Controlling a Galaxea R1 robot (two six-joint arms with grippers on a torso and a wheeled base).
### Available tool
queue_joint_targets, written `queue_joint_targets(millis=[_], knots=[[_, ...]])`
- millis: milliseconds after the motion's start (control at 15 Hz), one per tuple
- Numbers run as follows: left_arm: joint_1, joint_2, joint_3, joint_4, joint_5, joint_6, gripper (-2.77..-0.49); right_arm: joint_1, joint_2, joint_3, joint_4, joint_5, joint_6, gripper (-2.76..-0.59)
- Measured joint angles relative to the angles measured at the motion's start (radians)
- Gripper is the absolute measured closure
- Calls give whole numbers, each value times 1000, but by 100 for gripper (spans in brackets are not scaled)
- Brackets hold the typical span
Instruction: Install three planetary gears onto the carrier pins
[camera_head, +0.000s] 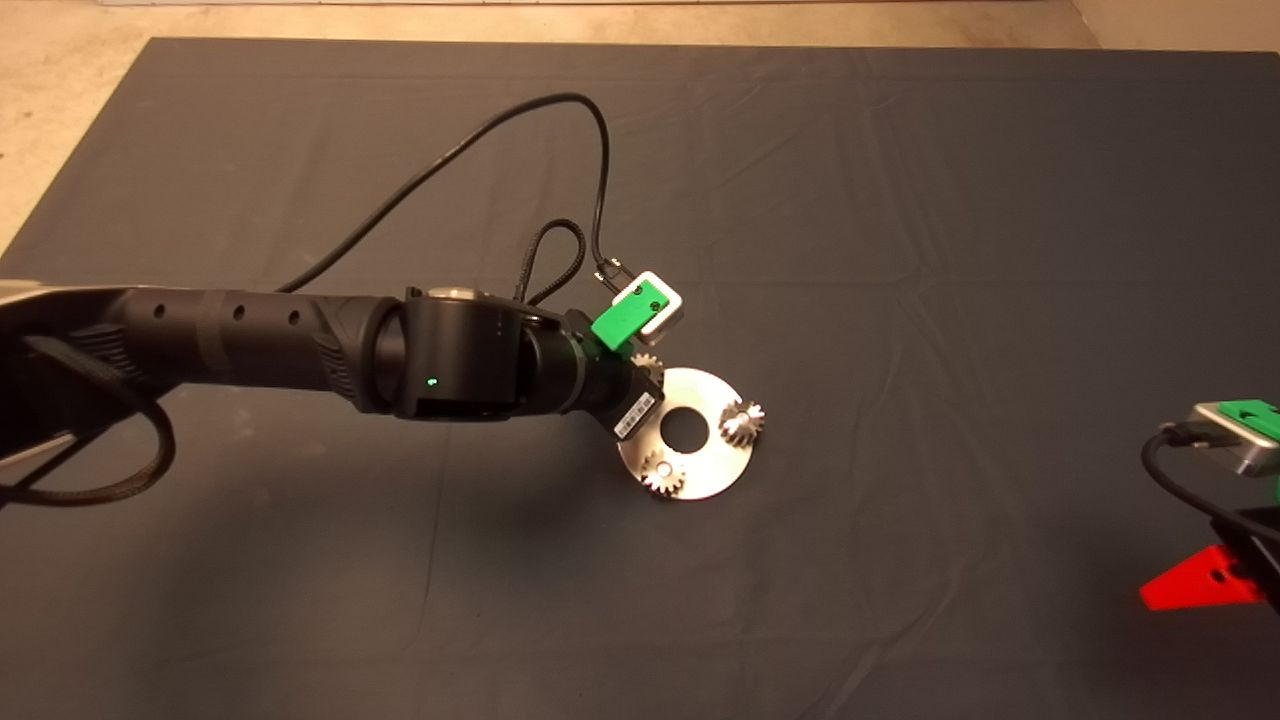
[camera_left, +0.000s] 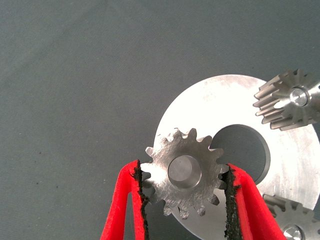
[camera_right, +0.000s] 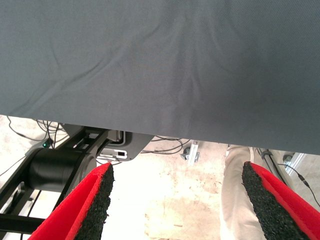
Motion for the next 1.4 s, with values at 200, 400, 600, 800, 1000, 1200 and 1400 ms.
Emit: queue_joint_targets(millis=[200,400,600,800,1000,1200,1400], knots=[[0,0,-9,0,-4,-1,-62,0,0,0,4,11,0,-189],[0,0,-21,0,-6,-2,-62,0,0,0,7,13,0,-189],[0,1,-23,0,-15,-3,-62,0,0,0,8,14,0,-189],[0,15,-32,0,-19,-11,-61,2,-3,0,10,15,0,-189],[0,37,-38,0,-19,-14,-61,19,-3,0,11,14,-1,-189],[0,58,-49,0,-22,-15,-60,24,-3,1,11,14,-5,-189],[1,58,-57,0,-22,-15,-60,24,-4,1,12,14,-7,-189]])
